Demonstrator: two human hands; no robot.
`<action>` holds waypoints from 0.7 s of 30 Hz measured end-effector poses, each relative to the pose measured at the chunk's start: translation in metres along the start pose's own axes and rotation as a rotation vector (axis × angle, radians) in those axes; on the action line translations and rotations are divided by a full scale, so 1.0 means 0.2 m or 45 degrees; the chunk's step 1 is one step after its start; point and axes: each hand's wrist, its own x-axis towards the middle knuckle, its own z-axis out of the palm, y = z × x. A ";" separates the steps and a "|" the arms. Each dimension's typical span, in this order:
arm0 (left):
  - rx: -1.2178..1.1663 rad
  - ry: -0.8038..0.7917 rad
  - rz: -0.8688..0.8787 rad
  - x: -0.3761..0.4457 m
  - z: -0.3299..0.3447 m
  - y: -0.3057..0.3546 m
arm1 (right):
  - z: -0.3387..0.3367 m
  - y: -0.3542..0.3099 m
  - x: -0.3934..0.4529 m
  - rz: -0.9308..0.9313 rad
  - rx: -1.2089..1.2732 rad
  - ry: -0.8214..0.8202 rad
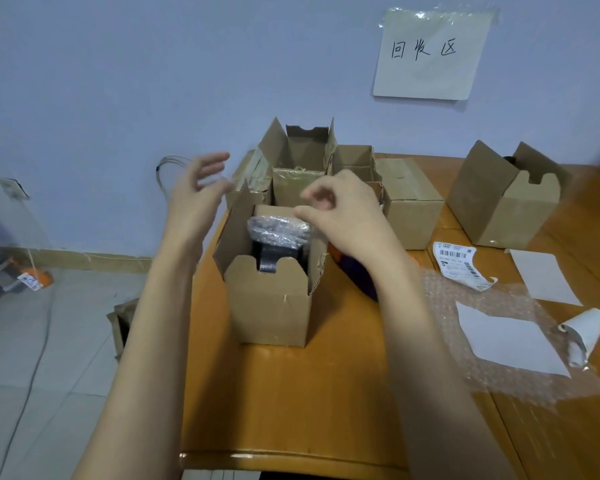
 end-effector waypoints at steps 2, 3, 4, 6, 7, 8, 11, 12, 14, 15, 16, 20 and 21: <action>-0.120 -0.156 -0.224 -0.01 0.03 -0.06 | -0.04 0.00 -0.16 0.009 0.211 0.013; -0.196 -0.209 -0.330 -0.03 0.04 -0.09 | -0.06 -0.01 -0.23 0.028 0.251 -0.096; -0.293 -0.247 -0.425 -0.04 0.06 -0.11 | -0.07 -0.01 -0.28 0.046 0.235 -0.225; -0.475 -0.290 -0.536 -0.06 0.08 -0.11 | -0.05 0.02 -0.34 0.024 0.137 -0.365; -0.527 -0.284 -0.563 -0.07 0.10 -0.11 | -0.04 0.04 -0.35 -0.009 0.104 -0.327; -0.553 -0.260 -0.570 -0.08 0.11 -0.11 | -0.03 0.07 -0.35 -0.043 0.107 -0.257; -0.467 -0.176 -0.466 -0.09 0.14 -0.11 | -0.03 0.14 -0.33 -0.098 0.149 -0.098; -0.415 -0.159 -0.427 -0.08 0.13 -0.13 | -0.04 0.16 -0.32 -0.100 0.145 -0.062; -0.312 -0.089 -0.372 -0.09 0.11 -0.16 | -0.05 0.20 -0.30 -0.081 0.146 0.023; -0.300 -0.022 -0.351 -0.12 0.11 -0.16 | -0.05 0.22 -0.29 -0.075 0.150 0.074; -0.299 0.034 -0.313 -0.14 0.11 -0.16 | -0.04 0.24 -0.28 -0.075 0.153 0.116; -0.292 0.303 -0.222 -0.20 0.11 -0.24 | 0.02 0.28 -0.22 -0.097 0.204 0.248; -0.283 0.362 -0.197 -0.22 0.11 -0.26 | 0.04 0.29 -0.20 -0.089 0.243 0.263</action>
